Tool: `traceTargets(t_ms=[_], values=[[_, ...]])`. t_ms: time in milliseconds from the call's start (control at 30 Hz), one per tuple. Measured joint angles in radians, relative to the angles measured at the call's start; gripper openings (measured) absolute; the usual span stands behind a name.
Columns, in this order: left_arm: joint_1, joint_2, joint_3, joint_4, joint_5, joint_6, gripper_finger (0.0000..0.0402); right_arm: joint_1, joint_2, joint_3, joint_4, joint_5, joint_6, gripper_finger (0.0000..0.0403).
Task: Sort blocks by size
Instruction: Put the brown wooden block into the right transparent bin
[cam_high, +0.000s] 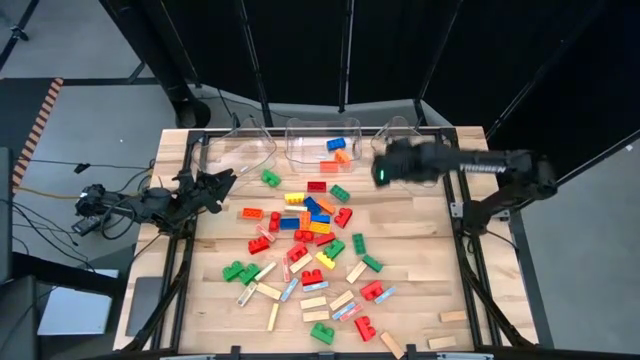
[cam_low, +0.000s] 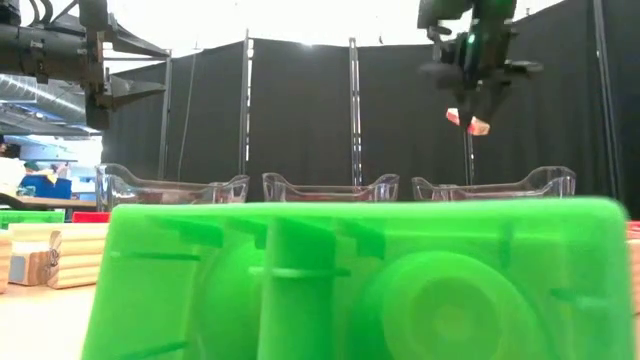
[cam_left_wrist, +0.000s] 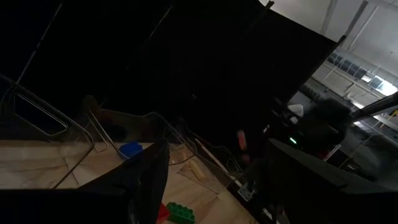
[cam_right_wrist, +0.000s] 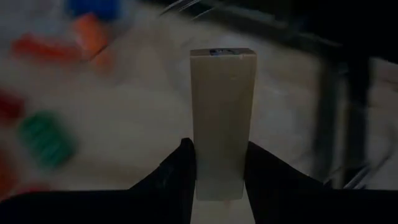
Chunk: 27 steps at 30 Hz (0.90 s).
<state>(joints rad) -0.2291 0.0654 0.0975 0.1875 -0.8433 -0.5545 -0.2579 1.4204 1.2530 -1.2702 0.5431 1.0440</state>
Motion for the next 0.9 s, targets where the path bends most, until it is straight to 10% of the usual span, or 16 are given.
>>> traceTargets(t_ms=[233, 533, 900], values=[[0.000, 0.000, 0.000, 0.000, 0.000, 0.000, 0.0269, -0.278, 0.028, 0.000, 0.082, -0.055, -0.212, 0.0124], [0.000, 0.000, 0.000, 0.000, 0.000, 0.003, 0.0269, -0.377, 0.066, 0.000, 0.088, -0.158, -0.338, 0.0353], [0.000, 0.000, 0.000, -0.014, 0.001, 0.003, 0.0269, 0.040, -0.040, 0.001, 0.088, -0.602, -0.385, 0.0325]])
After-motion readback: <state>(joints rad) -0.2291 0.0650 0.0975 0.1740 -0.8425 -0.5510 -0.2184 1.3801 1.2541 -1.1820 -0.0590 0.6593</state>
